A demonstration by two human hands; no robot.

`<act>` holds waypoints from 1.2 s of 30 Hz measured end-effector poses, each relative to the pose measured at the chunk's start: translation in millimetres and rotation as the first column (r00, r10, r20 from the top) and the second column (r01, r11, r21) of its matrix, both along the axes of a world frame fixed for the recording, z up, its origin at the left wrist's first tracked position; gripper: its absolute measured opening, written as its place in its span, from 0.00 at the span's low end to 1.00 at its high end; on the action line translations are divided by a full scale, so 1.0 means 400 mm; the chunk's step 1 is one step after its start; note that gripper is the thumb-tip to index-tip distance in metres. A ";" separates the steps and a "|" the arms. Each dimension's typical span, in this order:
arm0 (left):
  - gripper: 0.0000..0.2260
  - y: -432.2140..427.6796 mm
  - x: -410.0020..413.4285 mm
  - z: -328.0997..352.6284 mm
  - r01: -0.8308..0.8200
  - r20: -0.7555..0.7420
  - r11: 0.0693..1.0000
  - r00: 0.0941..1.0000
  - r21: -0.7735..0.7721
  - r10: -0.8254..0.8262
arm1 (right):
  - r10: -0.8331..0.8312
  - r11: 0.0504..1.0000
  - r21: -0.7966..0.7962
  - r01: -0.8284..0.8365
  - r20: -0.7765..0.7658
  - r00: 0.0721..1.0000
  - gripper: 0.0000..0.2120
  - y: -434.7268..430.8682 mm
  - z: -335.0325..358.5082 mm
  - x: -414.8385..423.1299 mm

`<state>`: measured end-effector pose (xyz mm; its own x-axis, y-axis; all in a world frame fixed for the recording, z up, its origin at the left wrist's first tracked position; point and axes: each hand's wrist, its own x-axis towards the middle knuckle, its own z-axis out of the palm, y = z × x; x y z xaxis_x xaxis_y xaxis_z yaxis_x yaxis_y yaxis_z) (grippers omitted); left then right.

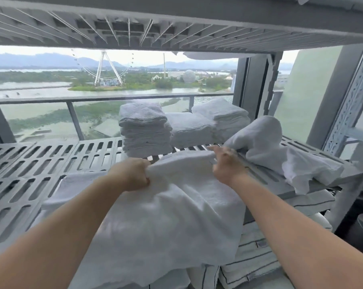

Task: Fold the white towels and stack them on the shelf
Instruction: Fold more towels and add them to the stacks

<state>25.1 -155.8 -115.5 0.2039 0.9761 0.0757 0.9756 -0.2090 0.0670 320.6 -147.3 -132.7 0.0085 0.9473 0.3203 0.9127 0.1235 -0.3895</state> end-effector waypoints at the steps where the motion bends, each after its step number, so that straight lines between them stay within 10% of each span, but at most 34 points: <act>1: 0.15 0.003 -0.003 0.007 0.002 0.001 1.000 1.000 -0.006 -0.002 | 0.039 0.998 -0.048 -0.037 0.042 0.998 0.33 0.029 0.005 -0.008; 7: 0.17 0.010 -0.013 0.018 -0.087 -0.024 0.996 0.996 -0.017 0.087 | 0.125 0.985 -0.137 -0.109 0.116 0.985 0.29 0.205 -0.001 -0.040; 13: 0.16 0.020 -0.028 0.035 -0.125 0.013 0.987 0.992 -0.097 0.127 | 0.175 0.965 -0.156 -0.212 -0.219 0.960 0.07 0.307 0.003 0.000; 19: 0.09 0.025 -0.047 0.048 -0.189 0.009 0.982 0.982 0.000 0.189 | 0.203 0.904 -0.027 -0.426 -0.850 0.486 0.05 0.296 0.012 -0.003; 24: 0.08 0.045 -0.046 0.092 -0.250 -0.046 0.943 0.963 0.221 0.266 | 0.197 0.980 0.122 -0.159 -0.443 0.874 0.11 0.311 0.018 -0.032; 29: 0.15 0.040 -0.066 0.061 -0.167 -0.017 0.983 0.985 0.080 0.169 | 0.235 0.951 0.254 -0.178 -0.214 0.948 0.13 0.335 0.011 -0.001; 36: 0.14 -0.007 -0.115 0.031 -0.097 0.105 0.986 0.991 0.133 0.083 | 0.075 0.990 0.138 -0.025 -0.368 0.927 0.09 0.303 -0.021 0.036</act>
<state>-20.8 -158.4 -103.0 0.1003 0.9690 0.2257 0.9810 -0.1342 0.1402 335.0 -26.2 -141.1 0.1039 0.9007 0.4219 0.6968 0.2368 -0.6771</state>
